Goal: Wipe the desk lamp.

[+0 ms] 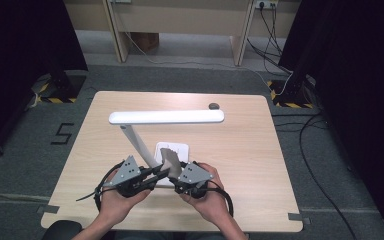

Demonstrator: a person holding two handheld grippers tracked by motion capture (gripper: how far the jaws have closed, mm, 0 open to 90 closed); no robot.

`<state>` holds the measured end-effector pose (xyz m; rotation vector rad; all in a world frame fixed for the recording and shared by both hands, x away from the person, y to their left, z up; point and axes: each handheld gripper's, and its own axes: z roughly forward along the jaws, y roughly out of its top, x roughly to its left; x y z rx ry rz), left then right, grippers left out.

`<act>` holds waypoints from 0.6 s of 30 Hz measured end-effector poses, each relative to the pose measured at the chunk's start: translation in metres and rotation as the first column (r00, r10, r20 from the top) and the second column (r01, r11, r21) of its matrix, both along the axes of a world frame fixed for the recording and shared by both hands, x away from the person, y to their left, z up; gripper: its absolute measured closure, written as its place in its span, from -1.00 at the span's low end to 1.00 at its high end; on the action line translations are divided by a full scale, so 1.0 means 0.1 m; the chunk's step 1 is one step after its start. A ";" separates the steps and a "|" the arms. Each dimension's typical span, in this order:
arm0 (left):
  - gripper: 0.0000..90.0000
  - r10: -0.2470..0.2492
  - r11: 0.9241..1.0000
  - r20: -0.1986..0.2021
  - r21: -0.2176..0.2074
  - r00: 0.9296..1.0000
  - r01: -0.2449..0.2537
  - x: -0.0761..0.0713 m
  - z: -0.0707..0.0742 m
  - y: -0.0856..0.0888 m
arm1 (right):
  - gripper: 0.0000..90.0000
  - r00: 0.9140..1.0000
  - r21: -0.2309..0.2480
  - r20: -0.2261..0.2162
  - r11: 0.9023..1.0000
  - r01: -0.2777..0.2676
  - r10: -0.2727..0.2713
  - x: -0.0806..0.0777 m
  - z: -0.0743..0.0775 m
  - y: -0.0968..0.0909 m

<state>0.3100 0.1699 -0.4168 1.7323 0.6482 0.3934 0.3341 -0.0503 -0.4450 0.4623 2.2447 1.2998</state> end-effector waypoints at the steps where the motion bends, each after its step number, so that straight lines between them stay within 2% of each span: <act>1: 0.76 0.002 1.000 -0.001 -0.004 1.000 -0.002 0.00 -0.01 0.00 | 0.24 1.000 -0.001 0.001 1.000 0.001 -0.001 -0.02 0.01 -0.01; 3: 0.76 0.005 1.000 -0.002 -0.011 1.000 -0.005 0.01 -0.01 0.00 | 0.24 1.000 -0.011 0.008 1.000 -0.002 0.002 -0.03 0.02 -0.02; 9: 0.76 0.010 1.000 0.001 -0.013 1.000 -0.010 0.02 0.01 0.01 | 0.02 1.000 0.007 -0.021 1.000 0.006 -0.006 -0.06 0.02 -0.05; 11: 0.76 0.012 1.000 0.004 -0.010 1.000 -0.012 0.03 0.02 0.02 | 0.02 1.000 0.007 -0.021 1.000 0.004 -0.004 -0.06 0.01 -0.05; 15: 0.76 0.016 1.000 0.005 -0.011 1.000 -0.016 0.02 0.01 0.03 | 0.13 1.000 0.013 -0.018 1.000 -0.001 0.001 -0.07 0.02 -0.05; 18: 0.76 0.019 1.000 0.004 -0.012 1.000 -0.019 0.03 0.00 0.04 | 0.39 1.000 0.002 -0.006 1.000 0.000 0.000 -0.08 0.04 -0.06</act>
